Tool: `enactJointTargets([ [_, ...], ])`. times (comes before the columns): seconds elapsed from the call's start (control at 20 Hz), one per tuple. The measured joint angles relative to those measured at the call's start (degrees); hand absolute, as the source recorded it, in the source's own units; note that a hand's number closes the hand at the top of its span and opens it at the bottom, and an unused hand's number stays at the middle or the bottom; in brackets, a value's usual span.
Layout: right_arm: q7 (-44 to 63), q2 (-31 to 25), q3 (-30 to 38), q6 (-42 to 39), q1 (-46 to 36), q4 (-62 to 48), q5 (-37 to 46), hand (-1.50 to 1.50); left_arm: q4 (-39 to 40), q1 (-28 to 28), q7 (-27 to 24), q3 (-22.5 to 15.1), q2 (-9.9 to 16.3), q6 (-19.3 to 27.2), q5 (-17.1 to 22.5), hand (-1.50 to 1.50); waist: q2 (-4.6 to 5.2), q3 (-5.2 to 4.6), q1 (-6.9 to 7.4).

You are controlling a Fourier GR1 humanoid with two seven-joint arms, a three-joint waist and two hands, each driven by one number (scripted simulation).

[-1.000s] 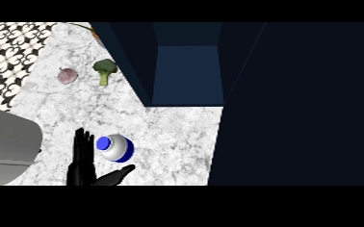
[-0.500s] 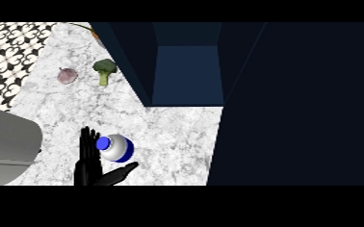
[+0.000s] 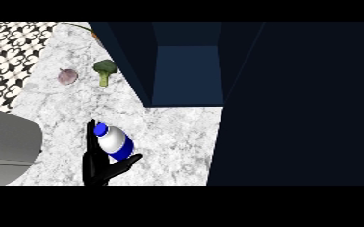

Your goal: Pick up the bottled water, place it into the cabinet and close the cabinet

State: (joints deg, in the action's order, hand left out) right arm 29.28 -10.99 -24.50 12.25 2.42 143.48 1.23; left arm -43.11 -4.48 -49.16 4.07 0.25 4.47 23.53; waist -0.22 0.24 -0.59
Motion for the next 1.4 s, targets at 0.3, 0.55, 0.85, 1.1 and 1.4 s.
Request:
enactJointTargets([
  [0.3,-1.27,-0.16,0.43,0.25,1.14,-0.09,-0.05,-1.50,2.23,-1.94,0.39,-0.55,0.62,-4.62,1.79,1.50,-0.13,0.29,0.10],
  [0.55,-3.55,-1.13,2.21,-0.73,3.42,-0.09,-0.27,-1.50,4.51,-4.82,-1.86,-3.00,0.18,-2.73,1.43,1.50,0.04,-0.06,-0.08],
  [0.85,-6.26,-2.40,5.23,-2.74,6.45,-0.04,-0.82,-1.50,5.13,-8.01,-4.93,-6.29,-0.11,3.22,-0.20,1.50,0.10,-0.20,-0.25],
  [1.1,-8.35,-3.05,9.63,-4.21,7.06,-0.58,-1.60,-1.50,7.05,-12.50,-1.71,-8.89,2.55,-2.25,-2.58,1.50,0.21,-0.22,-0.56],
  [1.4,-10.32,-3.72,16.02,-6.71,8.87,-0.92,-3.31,-1.50,7.61,-16.51,0.75,-10.65,2.32,-10.60,-2.83,1.50,0.20,-0.21,-0.57],
])
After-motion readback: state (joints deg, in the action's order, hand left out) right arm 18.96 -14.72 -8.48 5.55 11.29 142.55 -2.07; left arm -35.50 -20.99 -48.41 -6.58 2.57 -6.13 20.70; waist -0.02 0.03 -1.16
